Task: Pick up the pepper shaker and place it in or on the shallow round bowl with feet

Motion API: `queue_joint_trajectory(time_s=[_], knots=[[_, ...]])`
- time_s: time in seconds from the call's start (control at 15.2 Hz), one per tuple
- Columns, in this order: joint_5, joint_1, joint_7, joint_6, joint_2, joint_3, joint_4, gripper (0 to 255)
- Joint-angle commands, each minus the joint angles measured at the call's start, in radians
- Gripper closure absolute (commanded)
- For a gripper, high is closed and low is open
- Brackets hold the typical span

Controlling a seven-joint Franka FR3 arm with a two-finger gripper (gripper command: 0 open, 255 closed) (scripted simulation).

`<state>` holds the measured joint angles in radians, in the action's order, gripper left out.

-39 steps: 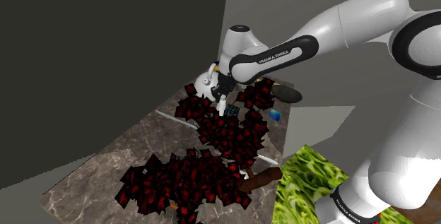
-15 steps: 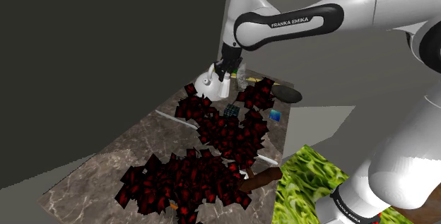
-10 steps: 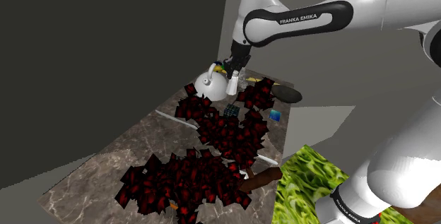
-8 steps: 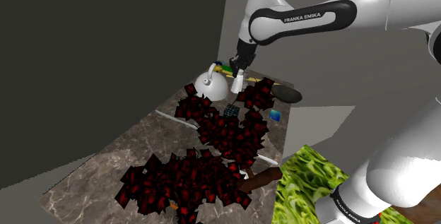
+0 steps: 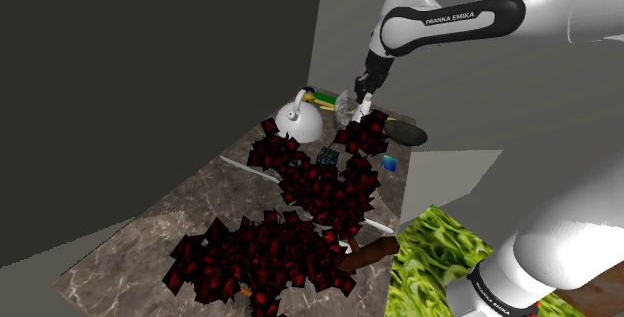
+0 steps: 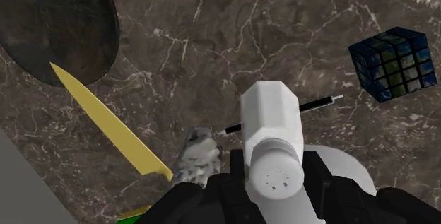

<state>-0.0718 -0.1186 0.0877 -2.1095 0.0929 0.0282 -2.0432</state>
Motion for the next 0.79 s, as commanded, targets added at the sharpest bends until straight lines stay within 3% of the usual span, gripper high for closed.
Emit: queue_joint_trajectory(time_s=[0.0,0.73], knots=[[0.006,-0.021,0.052,-0.002,0.005,-0.027,-0.004,255],[0.044,-0.136,0.335,0.02,-0.013,-0.177,0.047,255]])
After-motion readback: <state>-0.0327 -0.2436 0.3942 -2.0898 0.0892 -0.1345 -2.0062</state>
